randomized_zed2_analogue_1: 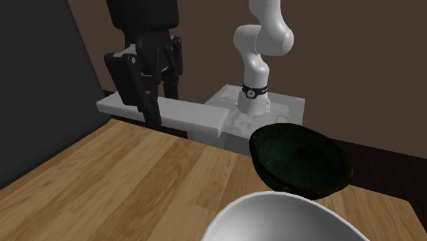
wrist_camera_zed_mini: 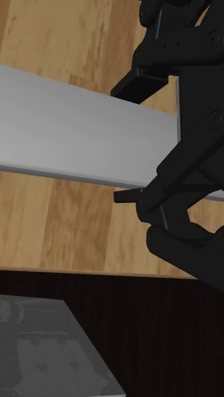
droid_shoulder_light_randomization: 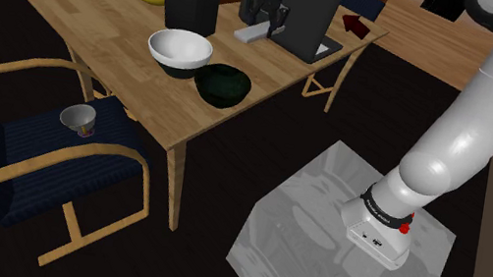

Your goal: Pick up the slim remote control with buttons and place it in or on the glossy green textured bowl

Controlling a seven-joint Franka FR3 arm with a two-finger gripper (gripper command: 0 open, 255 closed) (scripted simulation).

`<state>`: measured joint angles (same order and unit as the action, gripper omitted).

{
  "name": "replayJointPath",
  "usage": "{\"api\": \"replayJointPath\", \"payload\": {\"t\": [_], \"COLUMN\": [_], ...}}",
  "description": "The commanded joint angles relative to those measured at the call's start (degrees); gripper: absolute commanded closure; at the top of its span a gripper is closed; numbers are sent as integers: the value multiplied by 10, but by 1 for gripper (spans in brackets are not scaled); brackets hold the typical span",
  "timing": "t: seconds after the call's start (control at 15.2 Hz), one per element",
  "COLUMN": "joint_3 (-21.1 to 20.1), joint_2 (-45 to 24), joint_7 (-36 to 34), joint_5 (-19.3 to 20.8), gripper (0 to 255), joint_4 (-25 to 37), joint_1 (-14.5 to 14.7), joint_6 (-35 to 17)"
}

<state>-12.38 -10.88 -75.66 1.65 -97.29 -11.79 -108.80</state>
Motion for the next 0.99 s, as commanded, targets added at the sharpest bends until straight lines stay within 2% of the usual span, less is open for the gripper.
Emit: {"api": "replayJointPath", "payload": {"t": [0.0, 0.13, 0.53, 0.92], "joint_3": [0, 0, -30, -64], "joint_2": [1, 2, 53, 85], "joint_7": [0, 0, -66, -137], "joint_5": [0, -1, -8, -14], "gripper": [255, 255, 255, 255], "joint_4": [15, 25, -38, -75], "joint_1": [0, 0, 37, 75], "joint_6": [17, 27, 13, 7]}}
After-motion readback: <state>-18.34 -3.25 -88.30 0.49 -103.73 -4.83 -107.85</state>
